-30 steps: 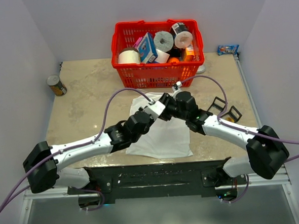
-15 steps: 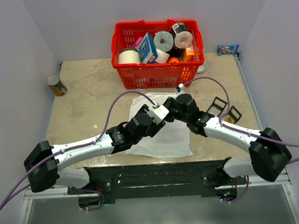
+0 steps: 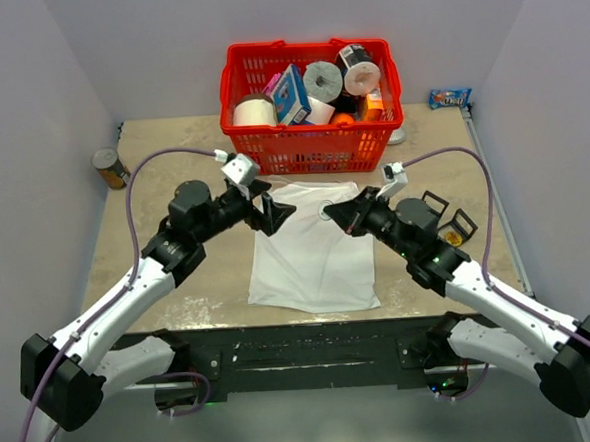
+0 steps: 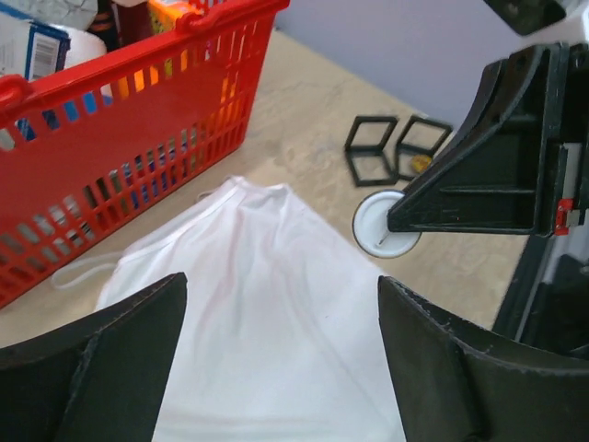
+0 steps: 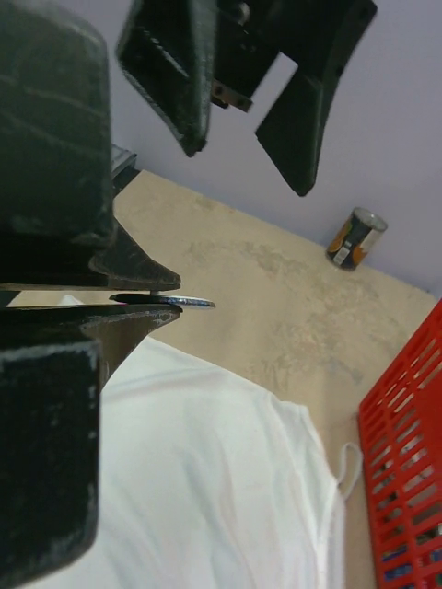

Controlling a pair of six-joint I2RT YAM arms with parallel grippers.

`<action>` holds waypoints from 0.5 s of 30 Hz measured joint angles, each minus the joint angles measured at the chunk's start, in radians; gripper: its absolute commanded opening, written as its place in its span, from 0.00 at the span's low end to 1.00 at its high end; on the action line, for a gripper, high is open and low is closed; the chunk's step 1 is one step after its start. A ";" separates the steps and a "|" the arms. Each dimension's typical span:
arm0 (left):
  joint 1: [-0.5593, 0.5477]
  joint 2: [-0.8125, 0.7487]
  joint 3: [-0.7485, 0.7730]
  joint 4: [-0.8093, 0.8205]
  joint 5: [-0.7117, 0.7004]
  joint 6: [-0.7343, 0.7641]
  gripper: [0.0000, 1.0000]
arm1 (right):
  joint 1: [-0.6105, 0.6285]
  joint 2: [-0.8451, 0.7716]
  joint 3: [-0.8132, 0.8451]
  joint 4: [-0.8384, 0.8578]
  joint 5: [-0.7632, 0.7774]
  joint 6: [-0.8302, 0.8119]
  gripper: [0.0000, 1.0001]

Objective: Pin the brooch onto the clothing

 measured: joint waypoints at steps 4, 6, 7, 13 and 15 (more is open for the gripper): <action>0.101 0.019 -0.015 0.105 0.219 -0.117 0.78 | 0.000 -0.104 -0.024 0.006 -0.010 -0.066 0.00; 0.118 0.048 -0.020 0.162 0.320 -0.171 0.75 | 0.000 -0.142 -0.037 0.019 -0.029 -0.088 0.00; 0.118 0.066 -0.022 0.188 0.364 -0.198 0.73 | -0.001 -0.152 -0.043 0.030 -0.044 -0.096 0.00; 0.117 0.150 -0.027 0.267 0.529 -0.298 0.68 | -0.001 -0.118 -0.050 0.052 -0.175 -0.132 0.00; 0.116 0.156 -0.030 0.281 0.555 -0.311 0.66 | 0.000 -0.100 -0.050 0.053 -0.208 -0.136 0.00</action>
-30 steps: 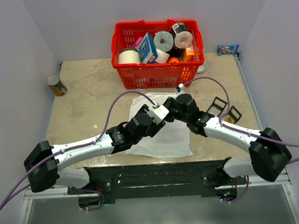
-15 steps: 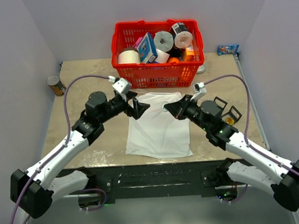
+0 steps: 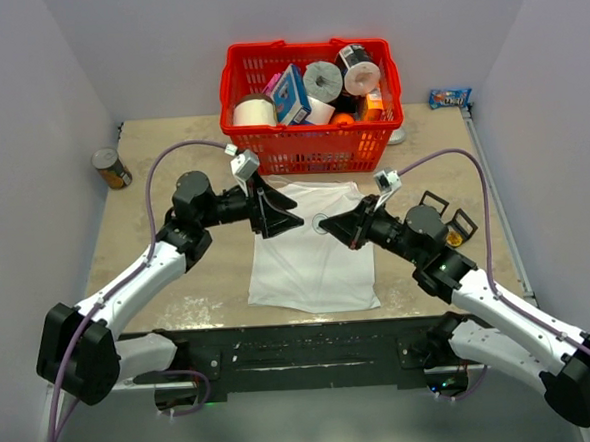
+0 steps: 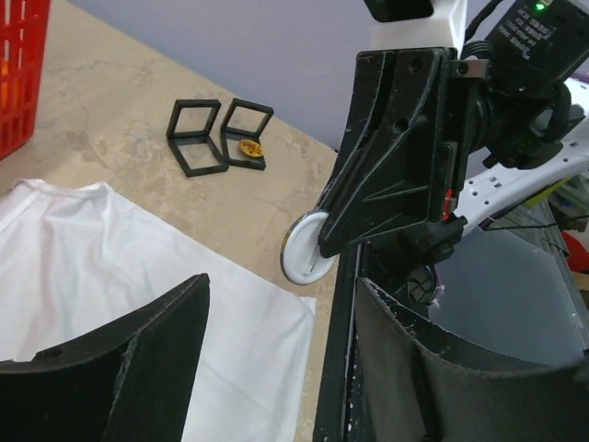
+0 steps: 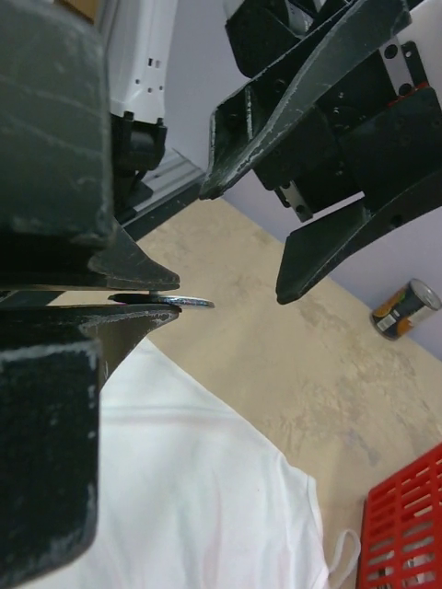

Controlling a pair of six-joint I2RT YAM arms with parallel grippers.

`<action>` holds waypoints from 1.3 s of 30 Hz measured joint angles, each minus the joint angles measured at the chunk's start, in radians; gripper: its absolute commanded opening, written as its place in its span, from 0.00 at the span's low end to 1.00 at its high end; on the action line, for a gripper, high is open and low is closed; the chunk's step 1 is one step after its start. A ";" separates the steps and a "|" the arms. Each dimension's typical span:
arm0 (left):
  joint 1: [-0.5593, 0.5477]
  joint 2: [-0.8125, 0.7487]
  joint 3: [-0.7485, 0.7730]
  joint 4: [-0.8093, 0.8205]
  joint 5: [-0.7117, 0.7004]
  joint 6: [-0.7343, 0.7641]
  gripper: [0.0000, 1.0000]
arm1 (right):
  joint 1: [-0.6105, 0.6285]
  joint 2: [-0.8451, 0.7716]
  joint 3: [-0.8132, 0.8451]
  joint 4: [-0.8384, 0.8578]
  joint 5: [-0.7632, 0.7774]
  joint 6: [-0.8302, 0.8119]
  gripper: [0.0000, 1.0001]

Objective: Pin the brooch onto the clothing

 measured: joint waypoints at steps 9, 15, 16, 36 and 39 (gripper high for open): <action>-0.001 0.040 -0.002 0.024 0.060 -0.022 0.64 | 0.000 0.061 0.017 0.024 -0.150 -0.015 0.00; -0.007 0.087 -0.002 0.002 0.088 -0.022 0.58 | 0.000 0.170 0.085 -0.022 -0.277 -0.060 0.00; -0.011 0.091 -0.002 -0.006 0.092 -0.020 0.57 | 0.000 0.178 0.093 -0.027 -0.291 -0.065 0.00; -0.028 0.122 0.032 -0.068 0.170 0.016 0.55 | 0.000 0.128 0.140 -0.183 -0.317 -0.148 0.00; -0.028 0.122 0.032 -0.068 0.180 0.016 0.52 | 0.000 0.120 0.148 -0.191 -0.316 -0.154 0.00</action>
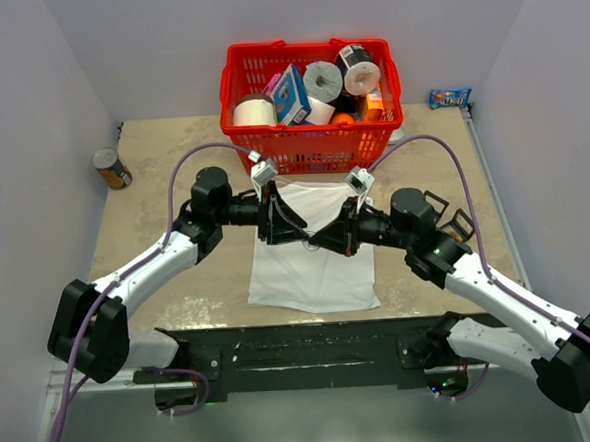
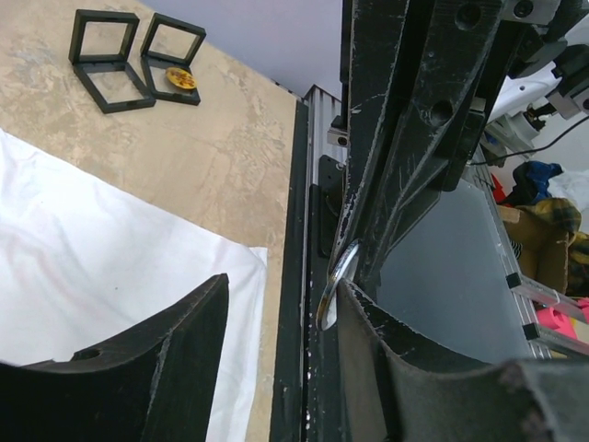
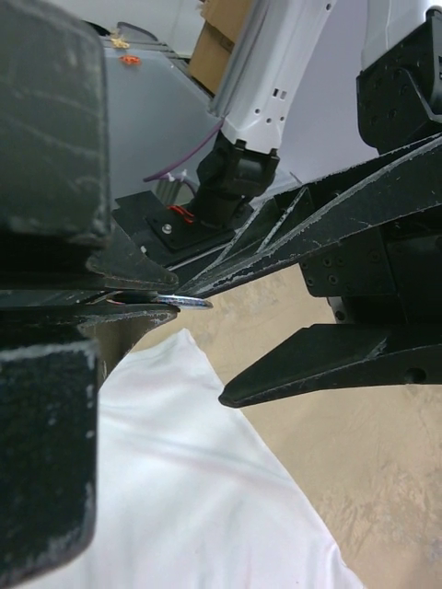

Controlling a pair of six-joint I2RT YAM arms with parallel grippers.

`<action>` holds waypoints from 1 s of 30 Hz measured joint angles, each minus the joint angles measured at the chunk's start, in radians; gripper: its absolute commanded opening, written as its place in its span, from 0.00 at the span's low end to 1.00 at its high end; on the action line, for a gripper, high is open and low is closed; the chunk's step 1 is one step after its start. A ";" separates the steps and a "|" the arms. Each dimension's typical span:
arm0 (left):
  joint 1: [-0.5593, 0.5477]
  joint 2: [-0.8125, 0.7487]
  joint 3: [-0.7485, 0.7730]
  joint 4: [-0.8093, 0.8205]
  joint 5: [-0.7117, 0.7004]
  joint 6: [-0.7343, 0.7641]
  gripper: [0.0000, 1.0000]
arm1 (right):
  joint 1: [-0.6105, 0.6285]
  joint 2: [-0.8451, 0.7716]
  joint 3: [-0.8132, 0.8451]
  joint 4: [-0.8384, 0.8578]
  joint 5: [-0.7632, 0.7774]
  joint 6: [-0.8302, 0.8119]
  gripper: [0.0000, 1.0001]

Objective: Pin the brooch onto the clothing

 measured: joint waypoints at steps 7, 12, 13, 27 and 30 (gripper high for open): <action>-0.006 0.000 0.000 0.019 0.034 -0.007 0.25 | -0.001 0.003 0.008 -0.005 0.000 -0.009 0.00; -0.042 0.005 0.000 0.027 0.064 0.001 0.00 | -0.005 0.010 0.019 -0.035 -0.004 -0.017 0.00; -0.045 0.008 0.000 0.029 0.072 0.003 0.00 | -0.005 0.008 0.021 -0.045 -0.004 -0.017 0.01; 0.008 -0.036 -0.095 0.216 -0.035 -0.144 0.00 | 0.000 -0.093 -0.044 0.058 0.185 0.049 0.70; 0.018 -0.064 -0.135 0.251 -0.100 -0.183 0.00 | 0.000 -0.116 -0.093 0.091 0.242 0.069 0.61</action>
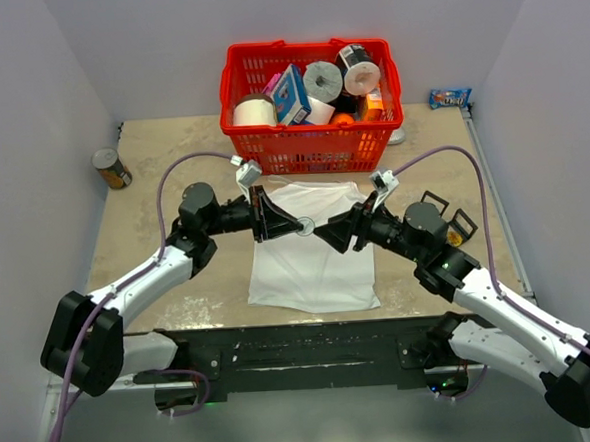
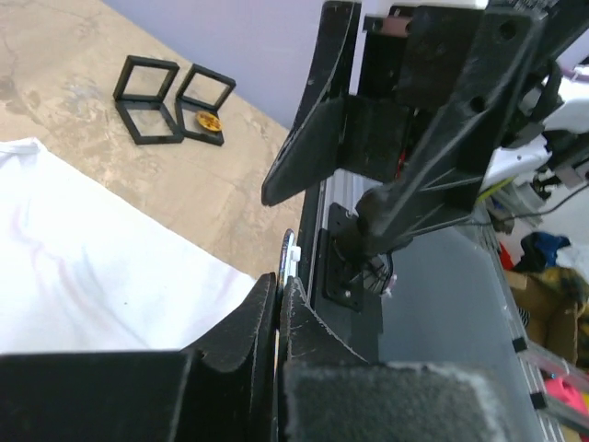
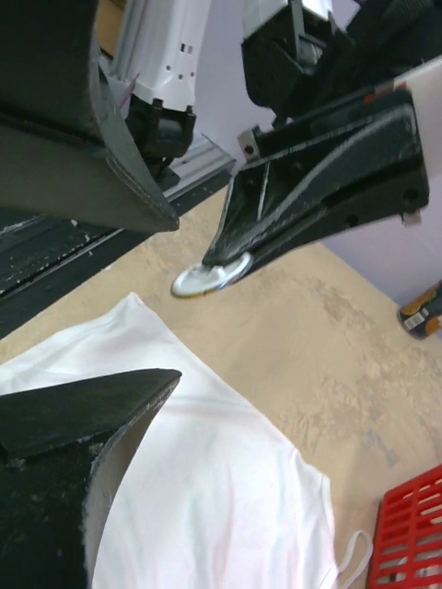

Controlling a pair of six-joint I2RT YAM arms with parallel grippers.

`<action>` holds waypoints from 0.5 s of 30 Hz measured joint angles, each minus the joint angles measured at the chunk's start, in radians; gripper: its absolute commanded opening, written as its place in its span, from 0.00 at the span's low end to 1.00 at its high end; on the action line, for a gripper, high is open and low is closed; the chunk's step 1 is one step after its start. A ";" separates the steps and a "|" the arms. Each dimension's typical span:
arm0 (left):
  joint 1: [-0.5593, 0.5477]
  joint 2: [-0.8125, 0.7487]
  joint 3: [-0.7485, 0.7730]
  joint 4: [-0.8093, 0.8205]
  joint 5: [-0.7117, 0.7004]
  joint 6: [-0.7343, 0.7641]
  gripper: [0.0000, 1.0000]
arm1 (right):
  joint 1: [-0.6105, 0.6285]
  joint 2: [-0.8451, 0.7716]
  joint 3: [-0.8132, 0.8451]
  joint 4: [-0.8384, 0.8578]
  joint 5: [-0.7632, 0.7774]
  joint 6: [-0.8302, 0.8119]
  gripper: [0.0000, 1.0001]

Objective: Pin the brooch onto the clothing

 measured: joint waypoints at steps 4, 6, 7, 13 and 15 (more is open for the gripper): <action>0.002 -0.034 -0.035 0.043 -0.060 -0.042 0.00 | 0.000 0.003 -0.045 0.039 0.041 0.028 0.52; 0.003 -0.038 -0.042 0.068 -0.071 -0.063 0.00 | 0.000 0.007 -0.058 0.066 0.041 0.041 0.46; 0.004 -0.038 -0.044 0.076 -0.077 -0.072 0.00 | 0.000 0.015 -0.061 0.082 0.040 0.044 0.45; 0.004 -0.035 -0.056 0.126 -0.084 -0.114 0.00 | 0.000 0.056 -0.066 0.169 0.038 0.063 0.39; 0.004 -0.031 -0.056 0.134 -0.084 -0.124 0.00 | 0.000 0.063 -0.066 0.191 0.035 0.066 0.38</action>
